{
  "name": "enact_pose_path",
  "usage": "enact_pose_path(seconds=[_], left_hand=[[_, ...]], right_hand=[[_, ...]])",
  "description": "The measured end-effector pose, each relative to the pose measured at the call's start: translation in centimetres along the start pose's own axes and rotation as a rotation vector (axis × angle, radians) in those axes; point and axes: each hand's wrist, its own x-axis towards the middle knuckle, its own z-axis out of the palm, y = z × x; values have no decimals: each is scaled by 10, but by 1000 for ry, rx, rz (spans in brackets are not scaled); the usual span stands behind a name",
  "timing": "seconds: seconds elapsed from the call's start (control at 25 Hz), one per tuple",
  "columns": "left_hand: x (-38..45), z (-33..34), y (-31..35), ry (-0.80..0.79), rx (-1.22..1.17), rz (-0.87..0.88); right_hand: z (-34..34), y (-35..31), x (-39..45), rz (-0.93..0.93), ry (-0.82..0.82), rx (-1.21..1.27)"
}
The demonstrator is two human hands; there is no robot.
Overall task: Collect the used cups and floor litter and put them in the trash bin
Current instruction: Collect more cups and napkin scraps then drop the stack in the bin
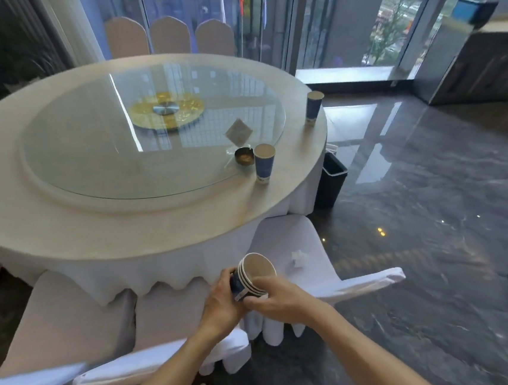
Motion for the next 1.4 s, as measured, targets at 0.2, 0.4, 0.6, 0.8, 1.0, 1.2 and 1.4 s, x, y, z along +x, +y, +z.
enact_pose_path(seconds=[0.2, 0.4, 0.6, 0.8, 1.0, 1.2, 1.4], left_hand=[[-10, 26, 21, 16, 8, -13], [23, 30, 26, 149, -46, -82], [90, 49, 25, 196, -113, -132], [171, 75, 57, 163, -193, -162], [205, 85, 74, 129, -227, -214], [226, 73, 79, 125, -223, -237], [210, 69, 74, 190, -271, -304]], right_hand=[[-39, 19, -22, -30, -6, -13], [-79, 40, 2, -37, 97, -25], [-123, 85, 56, 17, 70, -195], [-191, 133, 116, 118, 57, -259], [-215, 145, 165, 138, 46, -238], [-231, 137, 225, 123, 109, -205], [-258, 116, 294, 145, 362, 9]])
